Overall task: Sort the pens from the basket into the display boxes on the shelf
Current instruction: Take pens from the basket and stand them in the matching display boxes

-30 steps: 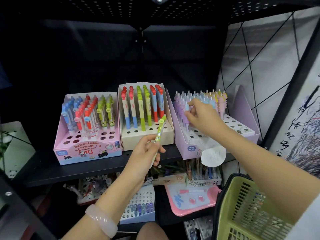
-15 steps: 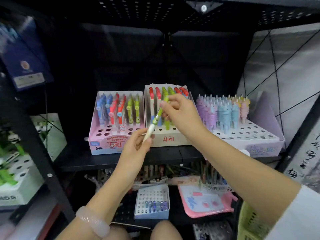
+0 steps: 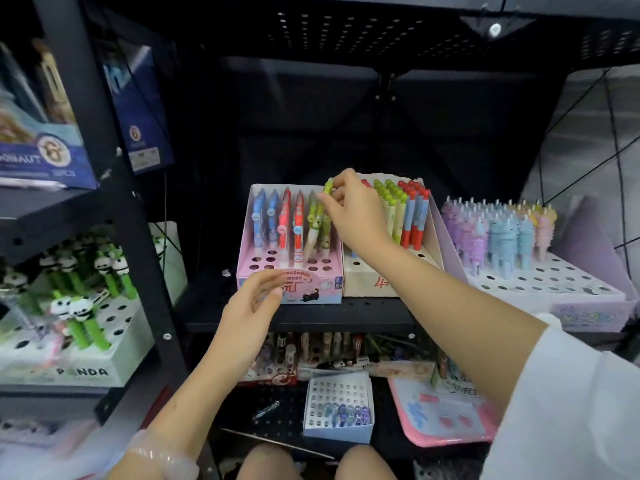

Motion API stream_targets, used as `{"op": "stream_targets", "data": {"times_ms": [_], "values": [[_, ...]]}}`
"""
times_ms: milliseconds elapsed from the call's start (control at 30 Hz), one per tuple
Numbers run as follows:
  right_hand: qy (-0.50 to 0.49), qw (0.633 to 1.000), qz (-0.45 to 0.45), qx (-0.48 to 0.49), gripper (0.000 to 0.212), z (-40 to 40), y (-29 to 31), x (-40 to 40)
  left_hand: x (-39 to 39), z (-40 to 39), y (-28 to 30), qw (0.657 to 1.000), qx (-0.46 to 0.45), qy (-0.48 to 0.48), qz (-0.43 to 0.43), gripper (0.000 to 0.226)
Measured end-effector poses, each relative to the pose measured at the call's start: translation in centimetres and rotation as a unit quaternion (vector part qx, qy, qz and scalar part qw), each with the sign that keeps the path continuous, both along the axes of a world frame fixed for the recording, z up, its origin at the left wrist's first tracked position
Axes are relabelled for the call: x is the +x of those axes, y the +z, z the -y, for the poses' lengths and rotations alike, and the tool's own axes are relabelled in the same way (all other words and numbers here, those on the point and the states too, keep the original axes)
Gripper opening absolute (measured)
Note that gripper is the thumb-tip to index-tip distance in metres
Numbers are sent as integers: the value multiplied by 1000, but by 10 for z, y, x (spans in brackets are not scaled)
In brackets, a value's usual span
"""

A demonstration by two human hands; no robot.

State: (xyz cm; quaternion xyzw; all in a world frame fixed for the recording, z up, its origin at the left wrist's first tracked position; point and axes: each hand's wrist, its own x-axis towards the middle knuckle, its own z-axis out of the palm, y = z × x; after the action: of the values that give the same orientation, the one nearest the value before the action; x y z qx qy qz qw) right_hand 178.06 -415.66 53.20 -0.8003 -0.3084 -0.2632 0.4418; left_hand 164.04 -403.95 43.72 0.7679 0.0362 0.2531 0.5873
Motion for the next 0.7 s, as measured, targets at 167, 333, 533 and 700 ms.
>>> {"op": "stream_targets", "data": {"times_ms": [167,333,533,700], "values": [[-18,998,14,-63,20,-2,-1,3,-2,0,0,1000,9,-11,-7,26],[-9,991,-40,-125,26,-9,-20,-2,-5,2,0,1000,17,-10,-16,25],[-2,981,-81,-176,26,-1,-42,-13,-9,11,3,999,27,-25,-21,25],[41,985,-71,-154,21,43,-30,-27,-1,41,0,997,29,-59,-31,24]]}}
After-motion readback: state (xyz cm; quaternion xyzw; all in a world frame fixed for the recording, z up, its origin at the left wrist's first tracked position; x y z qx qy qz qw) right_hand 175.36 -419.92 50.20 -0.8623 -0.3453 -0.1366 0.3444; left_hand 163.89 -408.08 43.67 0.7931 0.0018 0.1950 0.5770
